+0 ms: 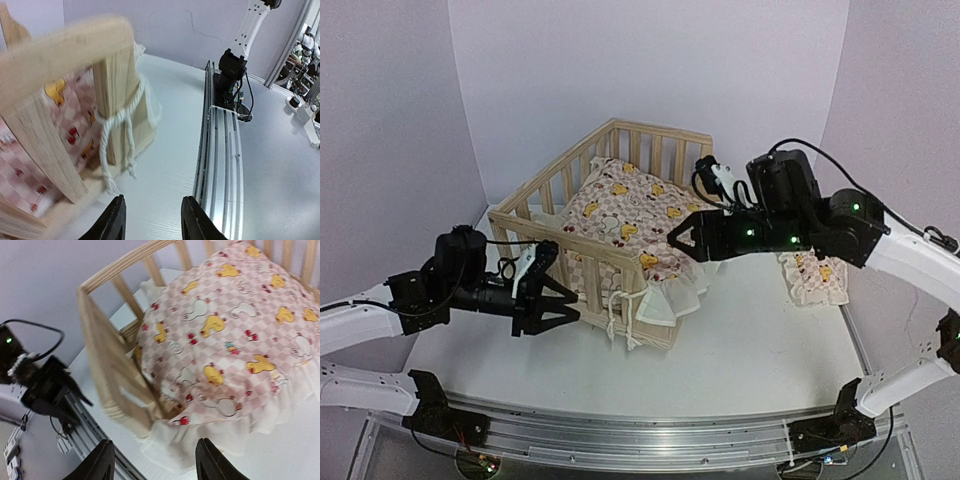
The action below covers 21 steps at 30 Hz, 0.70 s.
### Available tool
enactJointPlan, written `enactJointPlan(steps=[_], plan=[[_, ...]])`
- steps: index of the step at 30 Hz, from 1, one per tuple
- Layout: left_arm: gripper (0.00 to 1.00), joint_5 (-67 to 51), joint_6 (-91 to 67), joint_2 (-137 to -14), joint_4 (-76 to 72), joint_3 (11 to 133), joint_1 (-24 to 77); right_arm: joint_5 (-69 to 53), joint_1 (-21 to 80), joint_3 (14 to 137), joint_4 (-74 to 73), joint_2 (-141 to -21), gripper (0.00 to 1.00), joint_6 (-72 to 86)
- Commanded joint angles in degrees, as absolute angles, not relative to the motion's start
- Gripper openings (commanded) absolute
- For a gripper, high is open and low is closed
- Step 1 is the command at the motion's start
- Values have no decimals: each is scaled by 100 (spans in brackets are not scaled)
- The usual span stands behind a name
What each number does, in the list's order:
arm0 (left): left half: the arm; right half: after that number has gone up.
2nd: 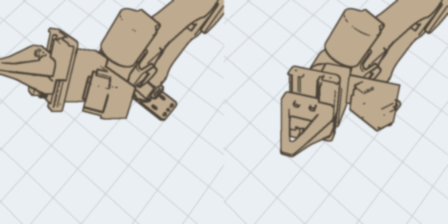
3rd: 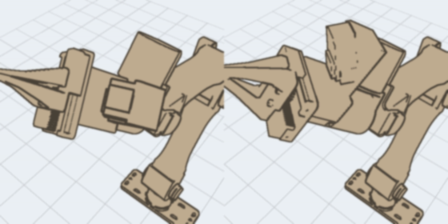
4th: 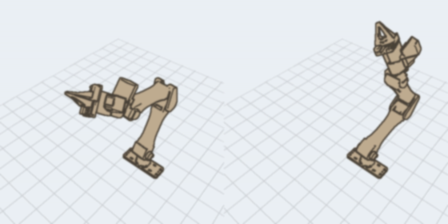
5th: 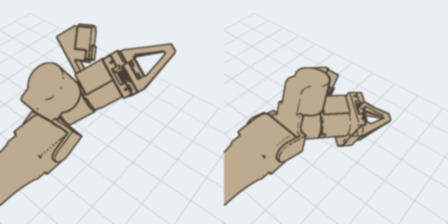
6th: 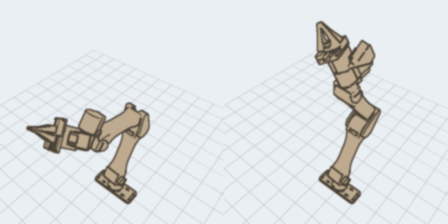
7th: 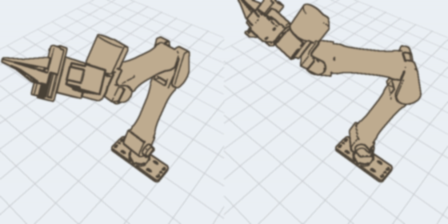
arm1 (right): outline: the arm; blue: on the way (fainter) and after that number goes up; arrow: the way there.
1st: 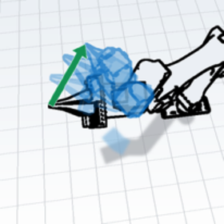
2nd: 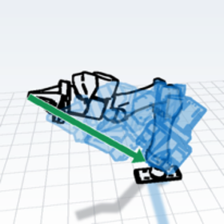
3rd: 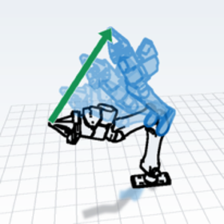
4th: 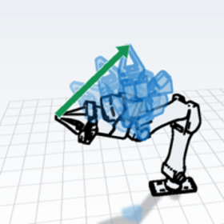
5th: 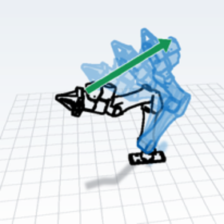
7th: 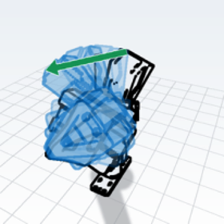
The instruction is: Set up the pet bed
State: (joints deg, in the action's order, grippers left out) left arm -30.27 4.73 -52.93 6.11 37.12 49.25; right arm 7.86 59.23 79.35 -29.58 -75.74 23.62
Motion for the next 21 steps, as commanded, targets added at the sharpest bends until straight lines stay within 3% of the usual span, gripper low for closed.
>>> enactJointPlan(steps=[1,4,6,8,10,14,21], plan=[[42,-3594,1630,-5067,1016,4412,4268,1158,5140,8729,-3811,-8221,57,2471],[45,-3286,1581,-4972,939,4763,3777,1004,4915,9492,-3803,-8684,57,2046],[47,-2855,1484,-4903,898,4947,3475,250,4907,10072,-3793,-9096,58,1562],[50,-2114,1356,-4822,815,5051,3129,-777,4907,10487,-3781,-9423,64,1363],[54,-1080,1146,-4752,663,5070,2799,-1059,4910,10717,-3778,-9727,64,1406],[56,520,845,-4634,451,4974,1986,-1033,4905,10749,-3777,-10124,55,1652],[56,826,705,-4573,964,4652,1618,-1646,5181,10201,-3559,-10298,47,2057]])
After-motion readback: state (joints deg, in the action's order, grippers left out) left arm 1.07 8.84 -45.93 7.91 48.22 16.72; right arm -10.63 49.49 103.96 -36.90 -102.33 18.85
